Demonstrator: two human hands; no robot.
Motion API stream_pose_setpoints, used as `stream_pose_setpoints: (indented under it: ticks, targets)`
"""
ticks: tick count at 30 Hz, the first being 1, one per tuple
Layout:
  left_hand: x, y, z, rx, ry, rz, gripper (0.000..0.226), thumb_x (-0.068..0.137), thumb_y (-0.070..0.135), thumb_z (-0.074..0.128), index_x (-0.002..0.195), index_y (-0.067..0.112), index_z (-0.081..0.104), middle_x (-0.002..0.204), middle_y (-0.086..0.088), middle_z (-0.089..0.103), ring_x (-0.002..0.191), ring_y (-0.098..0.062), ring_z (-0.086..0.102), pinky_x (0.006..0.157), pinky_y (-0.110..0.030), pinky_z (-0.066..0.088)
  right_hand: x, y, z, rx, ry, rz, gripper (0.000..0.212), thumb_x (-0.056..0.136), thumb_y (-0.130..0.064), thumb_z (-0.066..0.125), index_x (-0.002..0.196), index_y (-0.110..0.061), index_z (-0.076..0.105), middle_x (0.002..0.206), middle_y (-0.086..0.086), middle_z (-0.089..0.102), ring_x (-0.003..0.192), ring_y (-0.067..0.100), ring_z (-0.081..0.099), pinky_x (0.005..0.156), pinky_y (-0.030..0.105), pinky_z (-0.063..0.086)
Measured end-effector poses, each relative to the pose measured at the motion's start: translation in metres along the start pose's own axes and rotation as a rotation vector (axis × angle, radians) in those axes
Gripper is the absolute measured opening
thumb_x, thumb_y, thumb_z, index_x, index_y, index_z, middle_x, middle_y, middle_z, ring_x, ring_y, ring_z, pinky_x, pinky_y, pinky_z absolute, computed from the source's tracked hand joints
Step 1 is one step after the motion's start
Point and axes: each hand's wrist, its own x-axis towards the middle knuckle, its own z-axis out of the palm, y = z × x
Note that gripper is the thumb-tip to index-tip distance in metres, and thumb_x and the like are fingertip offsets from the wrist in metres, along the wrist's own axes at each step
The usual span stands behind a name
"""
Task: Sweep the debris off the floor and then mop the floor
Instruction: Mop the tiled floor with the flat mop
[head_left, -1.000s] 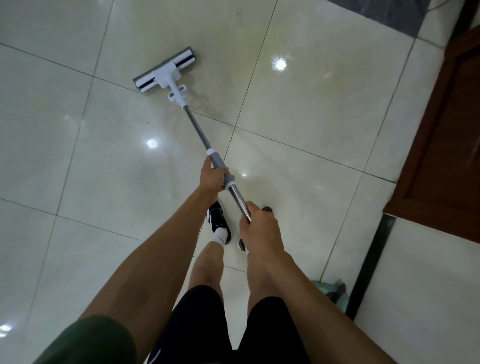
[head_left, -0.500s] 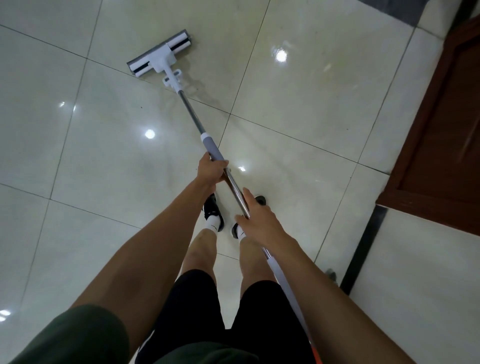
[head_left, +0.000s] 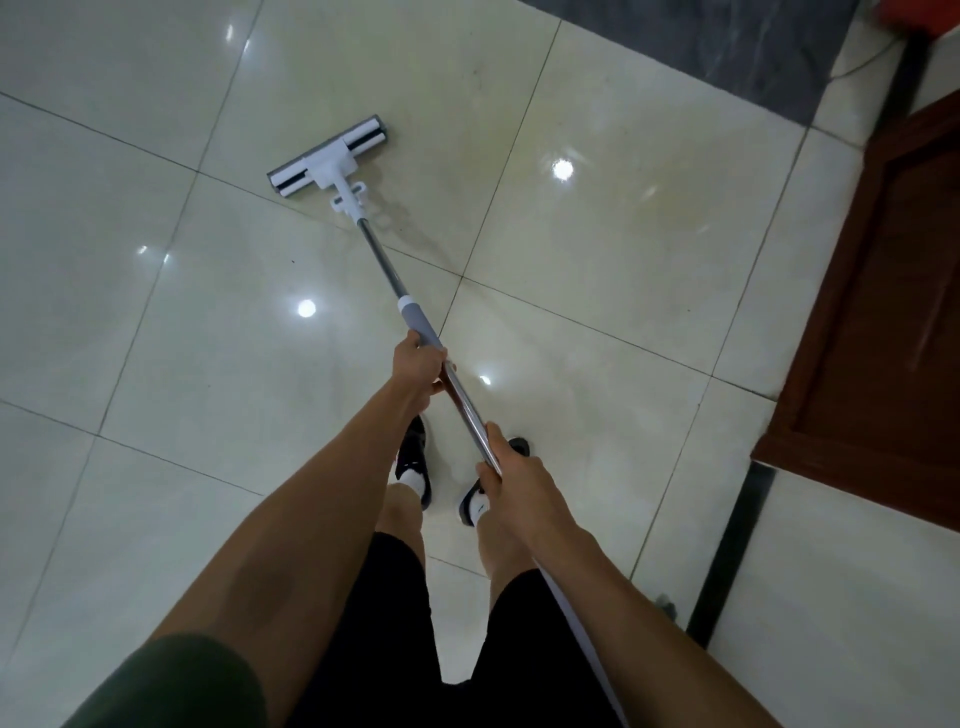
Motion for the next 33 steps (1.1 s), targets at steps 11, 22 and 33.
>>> stream_pose_setpoints:
  ticks: [11,22,33]
  targets:
    - [0.047,0.092,-0.050,0.017,-0.043,0.058,0.040,0.099,0.000,0.054,0.137,0.006,0.044,0.120,-0.017,0.055,0.096,-0.030,0.061,0.057,-0.031,0.052,0.055,-0.102,-0.013,-0.136,0.035,-0.053,0.056,0.106,-0.037,0.041,0.158,-0.031,0.021,0.098,0.012,0.061,0.081,0.024,0.062,0.076,0.038,0.057]
    - [0.122,0.233,-0.129,0.013,-0.050,0.096,0.028,0.098,0.001,0.056,0.123,0.011,0.047,0.118,-0.018,0.056,0.095,-0.031,0.062,0.061,-0.034,0.054,0.140,-0.257,-0.018,-0.099,0.050,-0.097,0.057,0.107,-0.032,0.043,0.159,-0.026,0.021,0.107,0.010,0.066,0.085,0.017,0.063,0.080,0.030,0.054]
    - [0.199,0.368,-0.203,0.073,-0.034,0.231,0.038,0.098,0.002,0.056,0.133,0.017,0.049,0.115,-0.023,0.057,0.087,-0.031,0.059,0.084,-0.050,0.058,0.236,-0.408,-0.023,-0.074,0.067,-0.151,0.054,0.106,-0.028,0.043,0.157,-0.023,0.024,0.107,0.009,0.063,0.083,0.021,0.061,0.073,0.035,0.057]
